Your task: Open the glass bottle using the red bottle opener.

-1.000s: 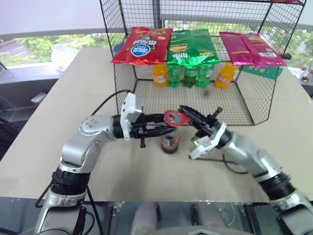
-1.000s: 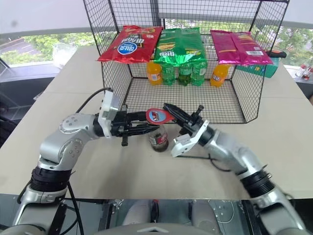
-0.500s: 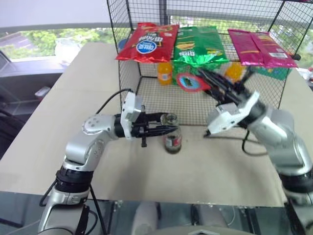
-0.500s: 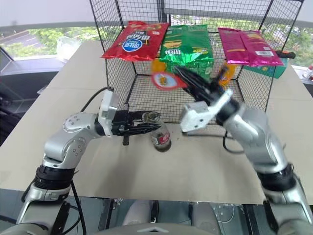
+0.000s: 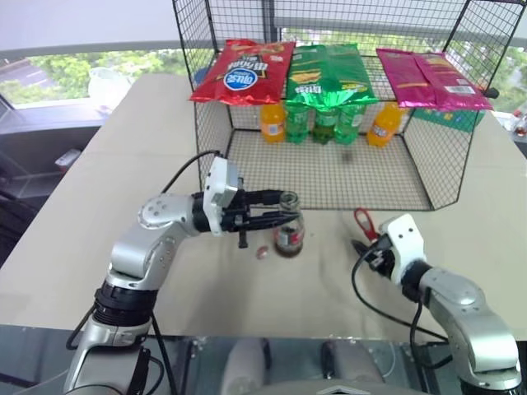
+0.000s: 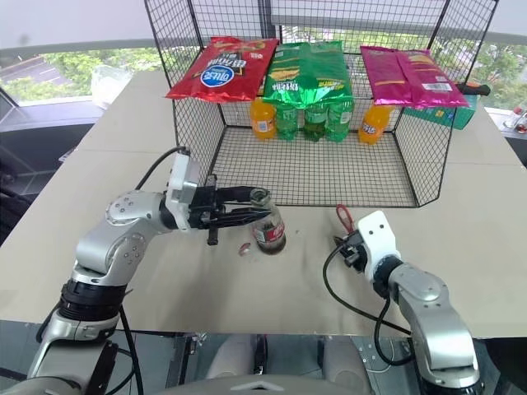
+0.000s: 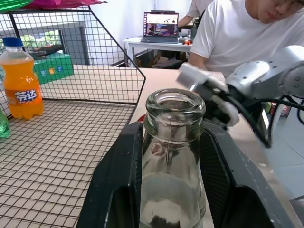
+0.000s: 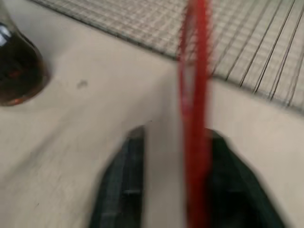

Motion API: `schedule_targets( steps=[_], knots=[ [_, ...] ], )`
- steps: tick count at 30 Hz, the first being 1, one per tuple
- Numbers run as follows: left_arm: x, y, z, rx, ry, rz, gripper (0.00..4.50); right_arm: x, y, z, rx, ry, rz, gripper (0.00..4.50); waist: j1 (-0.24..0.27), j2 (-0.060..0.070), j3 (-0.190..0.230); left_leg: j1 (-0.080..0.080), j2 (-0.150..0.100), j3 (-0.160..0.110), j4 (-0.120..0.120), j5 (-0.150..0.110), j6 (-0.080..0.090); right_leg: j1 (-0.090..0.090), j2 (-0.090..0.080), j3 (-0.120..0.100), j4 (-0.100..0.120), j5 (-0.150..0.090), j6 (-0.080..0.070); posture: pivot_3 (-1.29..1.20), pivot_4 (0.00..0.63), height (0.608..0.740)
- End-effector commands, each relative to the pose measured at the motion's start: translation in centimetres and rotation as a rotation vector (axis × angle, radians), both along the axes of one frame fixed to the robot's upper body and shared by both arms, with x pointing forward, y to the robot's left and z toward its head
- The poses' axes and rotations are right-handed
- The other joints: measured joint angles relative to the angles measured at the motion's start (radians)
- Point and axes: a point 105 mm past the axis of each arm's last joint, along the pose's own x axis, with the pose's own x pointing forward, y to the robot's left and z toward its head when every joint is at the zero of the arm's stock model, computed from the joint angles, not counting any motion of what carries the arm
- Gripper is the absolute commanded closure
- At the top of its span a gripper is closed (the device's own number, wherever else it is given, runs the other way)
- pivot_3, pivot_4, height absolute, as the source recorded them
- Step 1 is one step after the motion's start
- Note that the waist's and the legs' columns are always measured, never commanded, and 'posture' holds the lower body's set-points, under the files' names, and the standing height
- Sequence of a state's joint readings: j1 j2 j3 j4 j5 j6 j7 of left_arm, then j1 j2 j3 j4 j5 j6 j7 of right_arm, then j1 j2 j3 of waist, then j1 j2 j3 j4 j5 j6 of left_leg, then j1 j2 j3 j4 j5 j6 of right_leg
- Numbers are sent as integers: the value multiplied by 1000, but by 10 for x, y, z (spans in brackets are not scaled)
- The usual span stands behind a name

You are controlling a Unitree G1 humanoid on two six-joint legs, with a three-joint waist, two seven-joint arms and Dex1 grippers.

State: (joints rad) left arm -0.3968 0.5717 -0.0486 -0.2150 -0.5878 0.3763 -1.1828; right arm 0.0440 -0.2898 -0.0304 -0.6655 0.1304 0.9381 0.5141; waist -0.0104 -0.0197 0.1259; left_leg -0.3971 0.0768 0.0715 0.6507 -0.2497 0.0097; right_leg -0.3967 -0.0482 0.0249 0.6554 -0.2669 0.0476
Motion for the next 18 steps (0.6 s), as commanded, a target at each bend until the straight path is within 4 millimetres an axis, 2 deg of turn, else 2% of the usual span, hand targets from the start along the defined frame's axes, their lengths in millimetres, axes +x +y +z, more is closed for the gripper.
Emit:
schedule_targets(
  steps=[1, 2, 3, 8, 10, 12, 15, 16, 18],
  knots=[
    [-4, -4, -14, 33, 51, -18, 3344, 1, -4, 14, 35, -4, 1, 863, 0, 0, 0, 0, 0, 0, 0, 0, 0, 0, 0, 0, 0, 0, 0, 0, 150, 740],
    [-4, -4, -14, 31, 50, -18, 3344, 1, -5, 16, 38, 0, 7, 367, 0, 0, 0, 0, 0, -1, 0, 0, 0, 0, 0, 0, 0, 1, 1, 0, 150, 740],
    [-4, -3, -13, 29, 48, -16, 3344, 1, -5, 19, 33, -7, 11, 71, 0, 0, 0, 0, 0, -1, -1, 0, 0, 0, 0, -1, 0, 1, 2, 0, 150, 740],
    [-4, -3, -8, 7, 32, -13, 3344, 2, -9, 29, -12, -57, 25, 71, -1, 0, 0, -1, 0, -1, -1, 0, 0, 0, 0, -1, -1, 1, 3, 0, 150, 740],
    [-5, -2, -7, 4, 22, -8, 2341, 2, -12, 29, -35, -60, 21, 0, -1, 0, 0, -1, 0, -1, -1, 0, 0, 0, 0, -1, -2, 1, 3, 0, 150, 740],
    [-6, -2, -5, -8, 10, -6, 1632, 4, -18, 30, -63, -72, 10, 0, -1, -2, 2, -1, 0, -1, -1, 0, 0, 0, 0, -1, -2, 1, 3, 0, 150, 740],
    [-7, -1, 4, -50, -27, 13, 231, 5, -23, 35, -79, -117, 3, 0, 0, -5, 6, -3, 0, -1, -1, 0, 0, -1, 0, -1, -2, 1, 3, 0, 150, 740],
    [-9, 0, 8, -65, -32, 16, 43, 6, -25, 37, -76, -129, -1, 0, 0, -5, 6, -3, 0, -2, -1, 0, 0, -1, 0, -2, -2, 1, 3, 0, 150, 740],
    [-12, 4, 15, -100, -28, 27, 43, 6, -25, 39, -67, -150, 12, 0, -1, -5, 6, -3, 0, -2, -1, 0, 0, -1, 0, -2, -2, 1, 3, 0, 150, 740]
  ],
)
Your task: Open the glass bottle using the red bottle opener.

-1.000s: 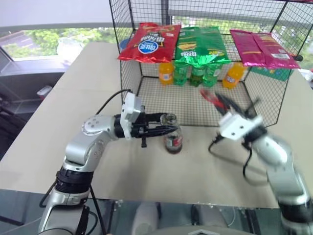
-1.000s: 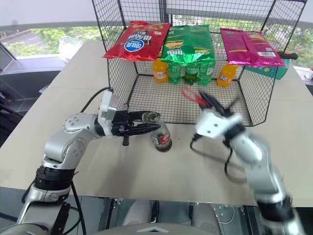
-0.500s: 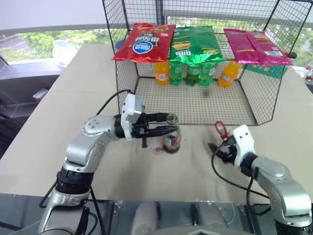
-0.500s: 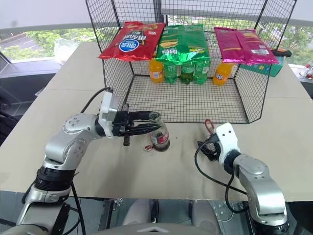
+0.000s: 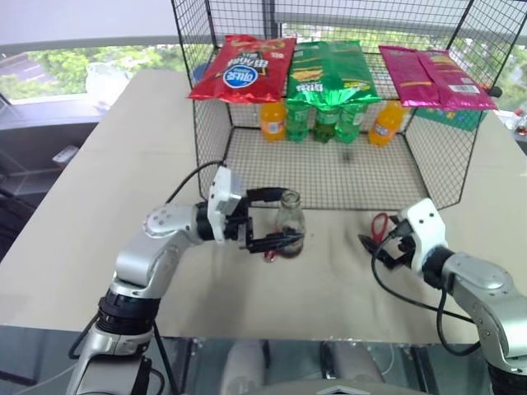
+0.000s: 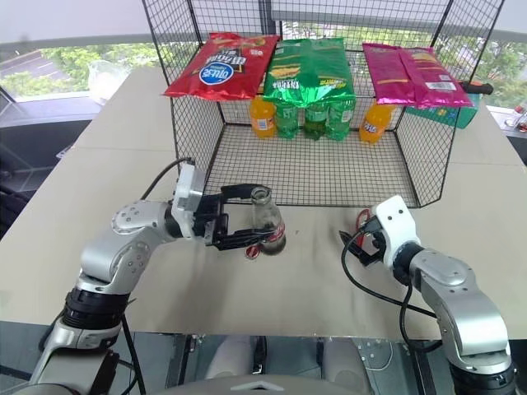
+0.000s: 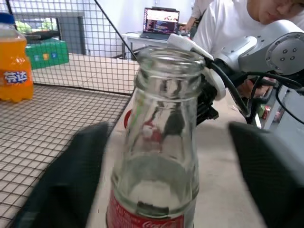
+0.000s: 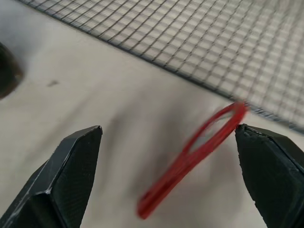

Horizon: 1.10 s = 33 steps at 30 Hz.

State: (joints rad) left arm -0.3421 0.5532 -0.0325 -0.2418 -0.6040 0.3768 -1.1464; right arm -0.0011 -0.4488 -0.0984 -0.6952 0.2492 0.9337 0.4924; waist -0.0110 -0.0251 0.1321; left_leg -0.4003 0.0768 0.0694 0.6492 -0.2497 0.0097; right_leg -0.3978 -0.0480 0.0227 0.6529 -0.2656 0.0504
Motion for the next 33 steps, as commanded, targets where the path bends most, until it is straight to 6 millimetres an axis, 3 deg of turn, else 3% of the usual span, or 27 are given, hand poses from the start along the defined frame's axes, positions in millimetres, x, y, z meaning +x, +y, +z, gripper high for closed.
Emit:
schedule_targets(
  steps=[1, 6, 11, 14, 18, 24, 33],
  knots=[
    [-11, 6, 25, -77, -50, 2, 43, 0, -5, 15, 9, -90, 3, 0, 0, 0, 1, 0, 0, 0, 0, 0, 0, 0, 0, 0, 0, 0, 0, 0, 150, 740],
    [-19, 28, 31, -115, 15, 87, 43, 0, -3, 24, 62, -213, 37, 0, -3, -1, 3, 0, 0, 0, -1, 0, 0, 0, 0, 0, -1, 0, 0, 0, 150, 740],
    [-6, 62, 27, -256, 105, 378, 43, -7, -10, 25, 55, -326, 57, 0, 0, -1, 5, 0, 0, 0, -1, 0, 0, 0, -1, 0, -1, 0, 1, 0, 150, 740],
    [5, 90, 4, -260, 98, 664, 43, -21, -20, 11, 13, -359, 89, 0, 1, -2, 6, 1, 0, 1, -1, 0, 0, 1, -1, 0, -1, 0, 1, 0, 150, 740],
    [0, 103, -22, -179, 100, 823, 43, -44, -34, -2, 11, -422, 123, 0, 1, -2, 6, 1, 0, 0, -2, 0, 0, 1, -1, 0, -3, 0, 0, 0, 150, 740],
    [-3, 130, -19, -261, 37, 999, 43, -71, -71, -19, -17, -415, 28, 0, 2, -3, 7, 1, 0, 1, -1, 0, 0, 1, -1, 0, -3, -2, -3, 0, 150, 740],
    [-7, 162, -24, -258, 38, 1121, 43, -76, -75, -35, -13, -395, 23, 0, -2, -2, 7, 4, 1, 3, -1, 0, 0, 2, -1, 2, -2, -2, -4, 0, 150, 740]
  ],
)
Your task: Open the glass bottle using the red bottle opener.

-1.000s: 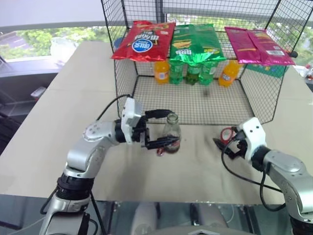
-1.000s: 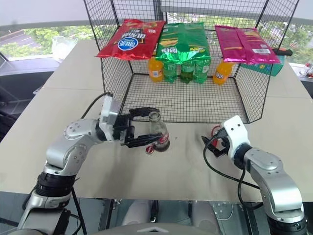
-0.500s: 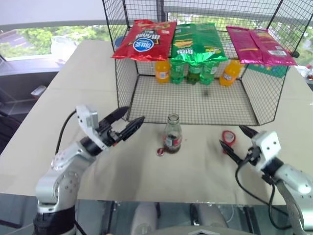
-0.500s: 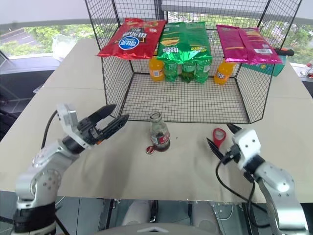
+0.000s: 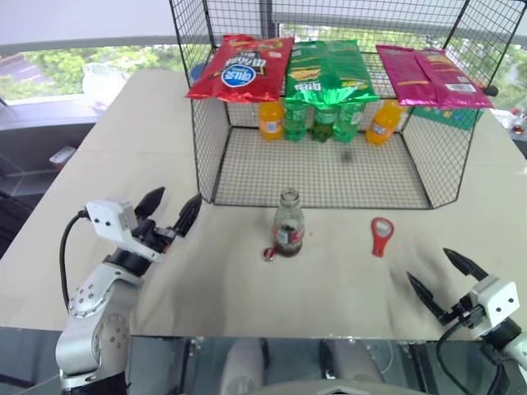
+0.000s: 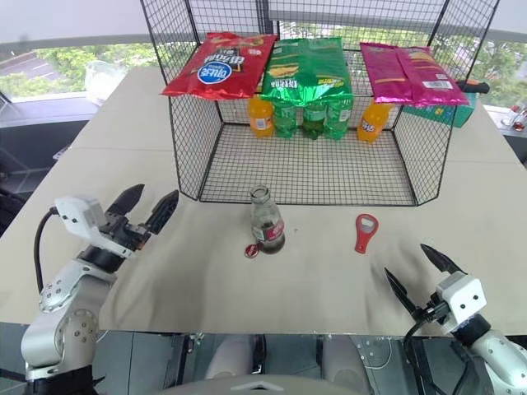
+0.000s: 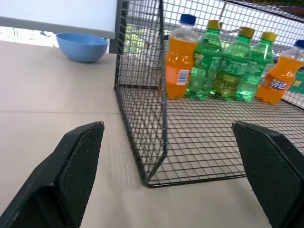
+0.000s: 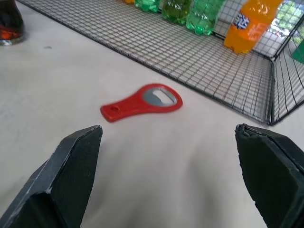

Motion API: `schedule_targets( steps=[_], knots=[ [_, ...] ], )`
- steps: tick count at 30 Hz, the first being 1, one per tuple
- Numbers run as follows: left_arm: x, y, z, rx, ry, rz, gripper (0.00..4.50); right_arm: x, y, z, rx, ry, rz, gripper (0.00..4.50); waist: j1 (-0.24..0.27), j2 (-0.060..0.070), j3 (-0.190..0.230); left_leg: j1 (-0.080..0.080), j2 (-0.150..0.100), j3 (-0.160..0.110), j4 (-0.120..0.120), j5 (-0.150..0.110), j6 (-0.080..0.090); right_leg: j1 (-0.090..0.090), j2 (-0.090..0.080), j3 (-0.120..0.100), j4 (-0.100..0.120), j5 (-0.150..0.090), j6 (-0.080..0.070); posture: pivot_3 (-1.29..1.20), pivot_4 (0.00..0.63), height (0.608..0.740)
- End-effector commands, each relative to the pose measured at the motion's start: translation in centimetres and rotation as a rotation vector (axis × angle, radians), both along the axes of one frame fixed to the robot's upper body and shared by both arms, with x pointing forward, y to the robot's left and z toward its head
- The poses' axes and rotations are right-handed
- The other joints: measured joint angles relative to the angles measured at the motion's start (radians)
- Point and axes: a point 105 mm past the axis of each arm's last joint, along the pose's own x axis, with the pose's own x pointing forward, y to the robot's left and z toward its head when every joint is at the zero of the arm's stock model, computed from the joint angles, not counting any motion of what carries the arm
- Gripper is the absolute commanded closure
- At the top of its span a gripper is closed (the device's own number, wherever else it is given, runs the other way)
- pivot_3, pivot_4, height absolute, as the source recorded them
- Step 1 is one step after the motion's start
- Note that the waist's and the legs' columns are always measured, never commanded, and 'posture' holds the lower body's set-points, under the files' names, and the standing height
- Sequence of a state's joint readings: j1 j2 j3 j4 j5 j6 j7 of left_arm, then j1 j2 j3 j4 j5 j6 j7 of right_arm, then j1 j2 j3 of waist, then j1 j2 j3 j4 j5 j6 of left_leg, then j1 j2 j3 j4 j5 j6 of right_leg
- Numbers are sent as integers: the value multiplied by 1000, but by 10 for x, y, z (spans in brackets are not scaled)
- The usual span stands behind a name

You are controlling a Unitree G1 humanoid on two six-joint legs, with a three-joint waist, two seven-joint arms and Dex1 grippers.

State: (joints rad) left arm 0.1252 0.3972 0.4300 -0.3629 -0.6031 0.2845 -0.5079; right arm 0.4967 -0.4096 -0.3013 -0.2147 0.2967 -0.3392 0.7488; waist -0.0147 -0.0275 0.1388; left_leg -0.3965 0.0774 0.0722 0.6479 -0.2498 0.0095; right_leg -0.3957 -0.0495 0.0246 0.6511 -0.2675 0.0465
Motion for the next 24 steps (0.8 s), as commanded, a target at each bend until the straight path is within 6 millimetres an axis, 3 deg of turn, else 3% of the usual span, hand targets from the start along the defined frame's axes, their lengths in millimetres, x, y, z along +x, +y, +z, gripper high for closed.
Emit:
schedule_targets(
  steps=[1, 13, 24],
  knots=[
    [-7, 11, 6, 21, -16, 6, 43, -2, -1, 6, 2, -34, 8, 0, 3, 0, 0, 0, 0, 0, 0, 0, 0, 0, 0, 0, 0, 0, 0, 0, 150, 740],
    [-44, 16, 5, 158, 69, -230, 43, 1, -18, 21, 6, -60, 28, 0, 3, 0, 1, 0, 1, 1, 0, 0, 0, -1, -1, -1, 0, 0, 0, 0, 150, 740],
    [-55, 23, 7, 161, 23, -215, 43, -20, -34, 51, 72, -156, -46, 0, 8, 0, 1, -1, 1, 0, 0, 0, 0, -1, -1, -1, 0, 0, 0, 0, 150, 740]
  ],
)
